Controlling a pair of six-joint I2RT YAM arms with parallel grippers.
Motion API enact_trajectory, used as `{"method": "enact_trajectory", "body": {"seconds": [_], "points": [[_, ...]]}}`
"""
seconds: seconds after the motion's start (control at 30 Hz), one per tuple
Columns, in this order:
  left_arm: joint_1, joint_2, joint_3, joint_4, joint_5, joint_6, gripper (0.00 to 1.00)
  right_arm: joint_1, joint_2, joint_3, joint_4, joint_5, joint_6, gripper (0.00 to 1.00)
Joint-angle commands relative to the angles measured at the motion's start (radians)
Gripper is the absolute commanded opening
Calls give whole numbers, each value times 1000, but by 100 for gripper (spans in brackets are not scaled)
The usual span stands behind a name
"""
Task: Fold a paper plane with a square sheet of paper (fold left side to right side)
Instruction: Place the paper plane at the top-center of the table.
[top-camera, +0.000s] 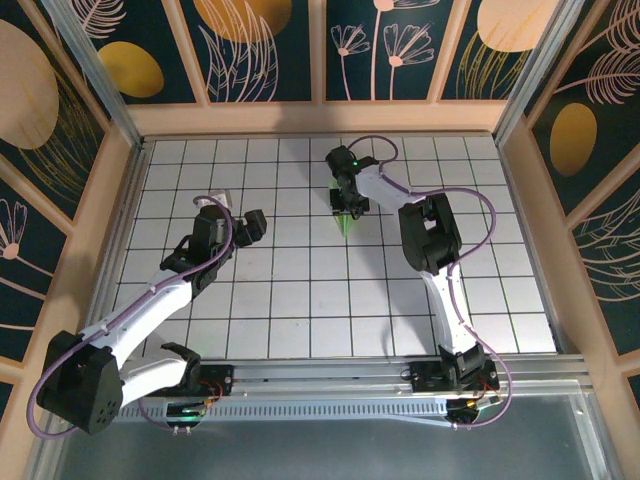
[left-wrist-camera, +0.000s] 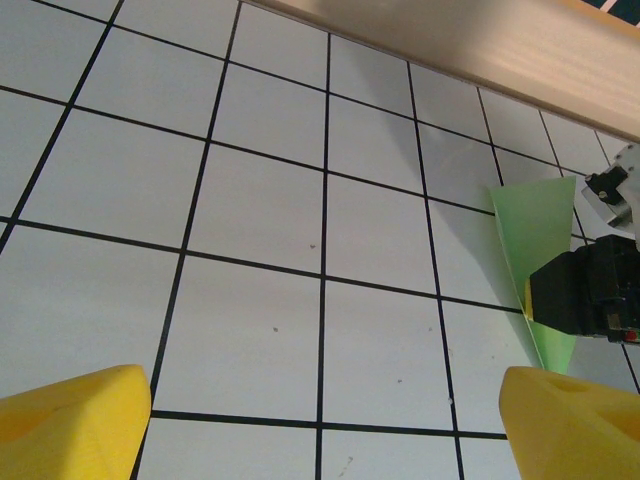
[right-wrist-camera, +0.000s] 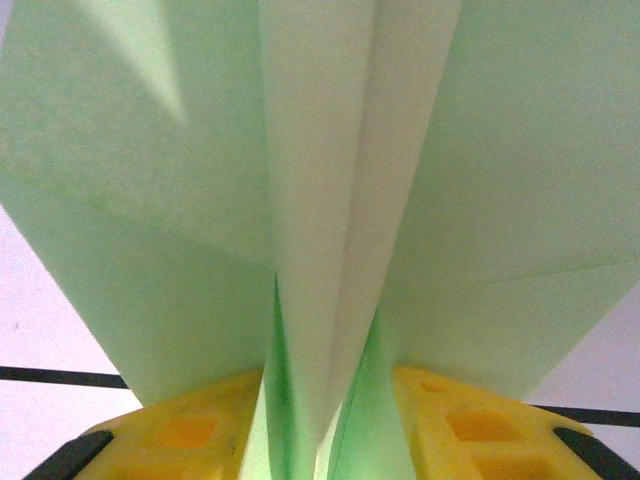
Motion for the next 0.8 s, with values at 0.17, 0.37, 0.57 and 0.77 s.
{"method": "enact_trajectory", "body": {"seconds": [0.17, 0.37, 0.57, 0.77], "points": [[4, 8, 29, 27, 13, -6, 90, 11, -48, 31, -35, 28, -48, 39], [4, 13, 32, 30, 14, -7, 90, 11, -67, 60, -57, 30, -54, 40], [4, 17, 36, 30, 14, -5, 90, 11, -97, 54, -74, 24, -63, 42], [4, 23, 43, 33, 10, -5, 91, 11, -180, 5, -65, 20, -73, 49]]}}
